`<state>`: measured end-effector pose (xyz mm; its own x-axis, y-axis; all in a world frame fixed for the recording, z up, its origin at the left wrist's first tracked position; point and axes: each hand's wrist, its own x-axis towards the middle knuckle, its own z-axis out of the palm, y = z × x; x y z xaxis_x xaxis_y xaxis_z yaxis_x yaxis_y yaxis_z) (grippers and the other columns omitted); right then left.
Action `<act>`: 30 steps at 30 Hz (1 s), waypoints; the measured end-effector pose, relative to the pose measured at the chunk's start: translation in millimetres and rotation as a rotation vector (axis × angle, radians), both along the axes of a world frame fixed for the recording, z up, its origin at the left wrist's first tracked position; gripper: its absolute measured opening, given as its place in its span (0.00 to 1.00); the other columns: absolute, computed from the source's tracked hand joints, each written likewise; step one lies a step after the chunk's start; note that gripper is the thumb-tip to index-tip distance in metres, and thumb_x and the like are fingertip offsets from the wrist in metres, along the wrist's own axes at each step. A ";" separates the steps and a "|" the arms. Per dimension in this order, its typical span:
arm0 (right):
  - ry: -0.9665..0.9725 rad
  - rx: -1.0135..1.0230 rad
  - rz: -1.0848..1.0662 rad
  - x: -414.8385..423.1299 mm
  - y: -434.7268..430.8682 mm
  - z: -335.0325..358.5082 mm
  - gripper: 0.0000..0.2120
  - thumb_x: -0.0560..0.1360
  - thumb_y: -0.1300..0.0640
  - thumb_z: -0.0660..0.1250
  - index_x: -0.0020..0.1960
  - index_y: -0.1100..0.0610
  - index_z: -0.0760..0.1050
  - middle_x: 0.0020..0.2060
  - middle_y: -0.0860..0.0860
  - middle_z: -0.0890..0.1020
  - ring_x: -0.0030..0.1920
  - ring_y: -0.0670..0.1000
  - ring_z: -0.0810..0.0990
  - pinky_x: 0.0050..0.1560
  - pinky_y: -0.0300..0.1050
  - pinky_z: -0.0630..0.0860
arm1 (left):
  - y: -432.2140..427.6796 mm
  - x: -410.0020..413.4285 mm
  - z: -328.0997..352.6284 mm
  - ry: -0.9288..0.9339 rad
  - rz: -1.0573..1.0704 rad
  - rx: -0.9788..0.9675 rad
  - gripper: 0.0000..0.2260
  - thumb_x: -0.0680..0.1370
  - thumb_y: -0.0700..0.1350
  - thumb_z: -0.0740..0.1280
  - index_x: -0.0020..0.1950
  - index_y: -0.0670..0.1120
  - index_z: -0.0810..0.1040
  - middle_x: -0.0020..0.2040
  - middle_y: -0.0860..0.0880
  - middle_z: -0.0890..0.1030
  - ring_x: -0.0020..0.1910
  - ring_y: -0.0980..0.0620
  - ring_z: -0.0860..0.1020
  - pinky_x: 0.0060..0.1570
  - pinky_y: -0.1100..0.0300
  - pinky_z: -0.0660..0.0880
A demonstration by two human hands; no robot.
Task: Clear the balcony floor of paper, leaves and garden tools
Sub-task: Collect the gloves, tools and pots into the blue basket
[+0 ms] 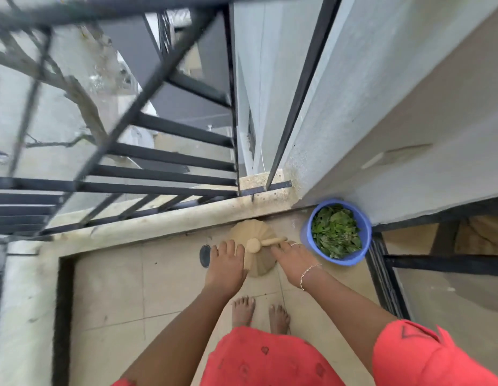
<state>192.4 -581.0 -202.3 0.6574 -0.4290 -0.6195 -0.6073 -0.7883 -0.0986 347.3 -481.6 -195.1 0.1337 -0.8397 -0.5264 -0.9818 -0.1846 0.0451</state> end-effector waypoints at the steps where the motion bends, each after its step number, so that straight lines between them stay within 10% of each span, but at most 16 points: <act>1: -0.006 -0.005 0.007 2.2 4.7 25.9 0.27 0.72 0.67 0.60 0.70 0.59 0.59 0.63 0.60 0.69 0.60 0.61 0.71 0.59 0.53 0.67 | 9.4 2.1 22.0 0.003 -0.027 0.000 0.22 0.78 0.55 0.58 0.66 0.43 0.63 0.64 0.41 0.66 0.64 0.41 0.65 0.65 0.48 0.61; 13: -0.141 -0.121 0.335 20.0 51.4 181.8 0.23 0.76 0.64 0.58 0.69 0.56 0.61 0.63 0.58 0.69 0.61 0.57 0.69 0.58 0.49 0.67 | 104.7 0.9 181.2 -0.031 0.422 -0.157 0.21 0.79 0.55 0.59 0.66 0.44 0.65 0.65 0.44 0.67 0.64 0.44 0.67 0.62 0.54 0.65; 30: -0.149 -0.050 1.218 22.0 280.1 204.0 0.22 0.77 0.60 0.59 0.69 0.55 0.60 0.62 0.54 0.68 0.63 0.56 0.67 0.59 0.48 0.68 | 386.6 -188.6 190.6 -0.078 1.485 -0.220 0.23 0.79 0.56 0.58 0.68 0.44 0.64 0.67 0.43 0.65 0.64 0.44 0.66 0.61 0.52 0.66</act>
<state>214.4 -301.0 1.7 0.7083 0.4936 -0.5047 0.5428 -0.8379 -0.0577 158.7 -95.0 -4.5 0.9316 0.0228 -0.3628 0.0867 -0.9831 0.1611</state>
